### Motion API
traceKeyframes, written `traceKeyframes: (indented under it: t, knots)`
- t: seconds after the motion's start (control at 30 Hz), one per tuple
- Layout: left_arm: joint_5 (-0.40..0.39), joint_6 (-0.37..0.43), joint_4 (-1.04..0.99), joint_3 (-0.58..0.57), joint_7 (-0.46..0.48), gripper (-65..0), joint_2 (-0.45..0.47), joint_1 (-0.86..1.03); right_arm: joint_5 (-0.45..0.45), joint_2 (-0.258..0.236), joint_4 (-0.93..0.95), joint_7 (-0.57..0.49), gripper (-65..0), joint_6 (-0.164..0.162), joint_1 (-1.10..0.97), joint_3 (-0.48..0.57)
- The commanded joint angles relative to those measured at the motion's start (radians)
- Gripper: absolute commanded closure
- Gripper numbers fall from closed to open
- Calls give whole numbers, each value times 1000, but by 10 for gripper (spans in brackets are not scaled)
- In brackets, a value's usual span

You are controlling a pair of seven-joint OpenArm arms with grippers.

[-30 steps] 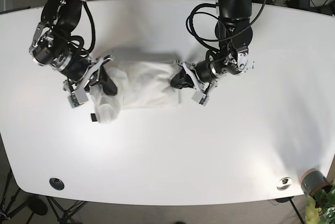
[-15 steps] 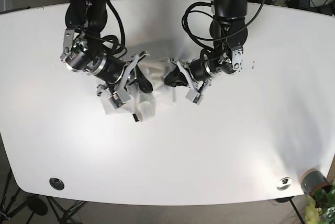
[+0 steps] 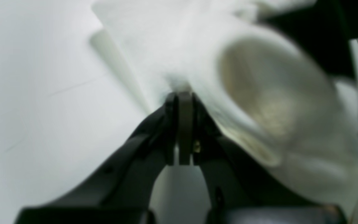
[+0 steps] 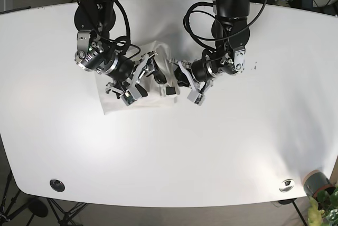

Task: Fold the T-shirt properly
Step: 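Fold the strip in half, bringing the left gripper's end onto the right gripper's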

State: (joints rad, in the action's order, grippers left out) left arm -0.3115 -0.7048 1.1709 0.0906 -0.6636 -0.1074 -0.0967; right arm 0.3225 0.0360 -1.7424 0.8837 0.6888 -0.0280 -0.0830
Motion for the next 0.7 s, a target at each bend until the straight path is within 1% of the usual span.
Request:
traceKeyframes:
  t: [0.0,0.27,0.47,0.53,0.6,0.67]
  knots:
    - [35,7,4,-4,-40,0,1,-4,28,-2,-9,-45,-409,6,17,1]
    - [31,7,5,-1,-41,0,2,-7,33,-8,-67,-48,-409,6,-5,1]
    - [30,7,51,-1,-45,0,4,-7,23,-9,-100,-48,-419,9,-6,5]
    - [30,7,88,1,-45,0,4,-2,23,-23,-95,-47,-419,7,13,12]
    - [30,7,132,1,-45,0,4,-1,23,-41,-75,-47,-447,6,36,38]
    - [30,7,174,1,-45,0,5,-1,22,-49,-41,-47,-493,6,64,61]
